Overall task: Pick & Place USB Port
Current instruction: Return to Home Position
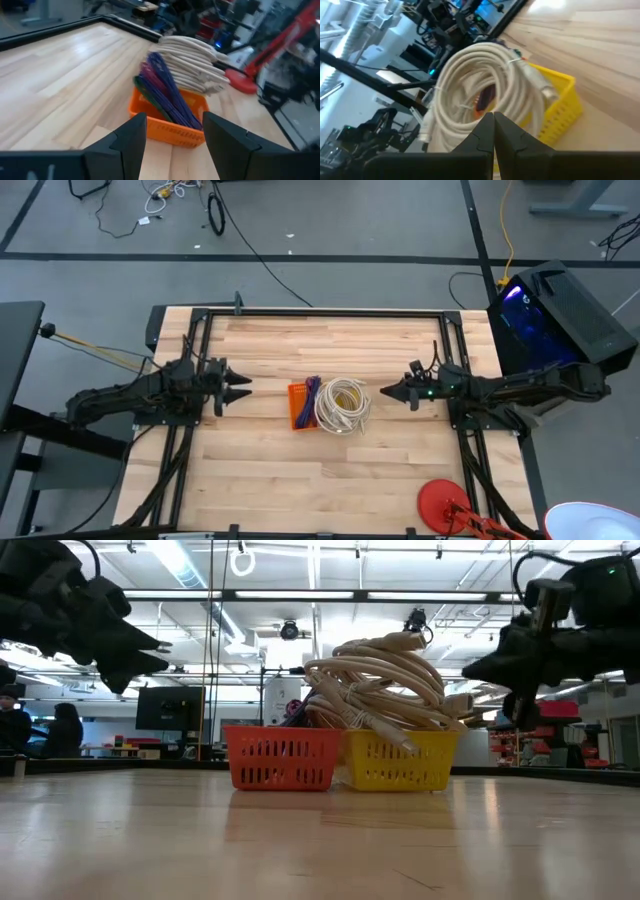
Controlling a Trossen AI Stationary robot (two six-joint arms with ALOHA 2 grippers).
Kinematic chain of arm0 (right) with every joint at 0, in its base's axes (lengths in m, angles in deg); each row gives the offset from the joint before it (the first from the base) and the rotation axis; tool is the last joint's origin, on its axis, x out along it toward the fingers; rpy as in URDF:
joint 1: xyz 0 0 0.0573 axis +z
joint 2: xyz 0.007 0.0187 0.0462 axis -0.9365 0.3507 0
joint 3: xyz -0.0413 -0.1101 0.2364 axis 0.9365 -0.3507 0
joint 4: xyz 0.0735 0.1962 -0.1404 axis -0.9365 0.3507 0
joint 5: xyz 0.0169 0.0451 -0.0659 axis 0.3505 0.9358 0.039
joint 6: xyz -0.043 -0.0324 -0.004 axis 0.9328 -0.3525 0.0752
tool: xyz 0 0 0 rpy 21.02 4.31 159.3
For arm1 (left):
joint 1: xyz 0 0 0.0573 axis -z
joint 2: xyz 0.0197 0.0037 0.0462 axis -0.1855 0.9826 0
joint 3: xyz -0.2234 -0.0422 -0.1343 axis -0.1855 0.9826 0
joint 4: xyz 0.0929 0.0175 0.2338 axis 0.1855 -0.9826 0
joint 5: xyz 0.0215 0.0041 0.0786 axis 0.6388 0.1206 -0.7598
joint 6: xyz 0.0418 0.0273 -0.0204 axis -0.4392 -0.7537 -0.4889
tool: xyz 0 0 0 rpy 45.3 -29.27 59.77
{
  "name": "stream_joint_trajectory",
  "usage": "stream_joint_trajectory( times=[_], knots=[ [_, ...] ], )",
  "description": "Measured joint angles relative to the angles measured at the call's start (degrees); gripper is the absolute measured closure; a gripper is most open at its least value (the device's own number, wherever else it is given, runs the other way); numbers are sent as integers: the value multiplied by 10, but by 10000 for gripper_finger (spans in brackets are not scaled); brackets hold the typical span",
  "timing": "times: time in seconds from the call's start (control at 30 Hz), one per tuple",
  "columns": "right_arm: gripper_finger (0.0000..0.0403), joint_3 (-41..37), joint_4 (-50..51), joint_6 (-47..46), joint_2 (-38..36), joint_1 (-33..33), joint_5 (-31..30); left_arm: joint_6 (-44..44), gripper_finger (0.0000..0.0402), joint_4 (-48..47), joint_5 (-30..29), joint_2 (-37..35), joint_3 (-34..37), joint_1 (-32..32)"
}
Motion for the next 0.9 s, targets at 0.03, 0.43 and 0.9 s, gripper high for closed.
stream_joint_trajectory(
  times=[0.03, 0.43, 0.9],
  knots=[
    [391, 0, -5, 1, 0, 13, -13, -13, 202, 0, 2, 0, 0, 6],
    [391, 0, 3, 47, 7, 160, -227, 2, 202, 14, -20, 0, 3, 80],
    [391, 0, 13, 301, 6, 159, -283, 11, 202, 16, -103, 0, 3, 82]
  ],
)
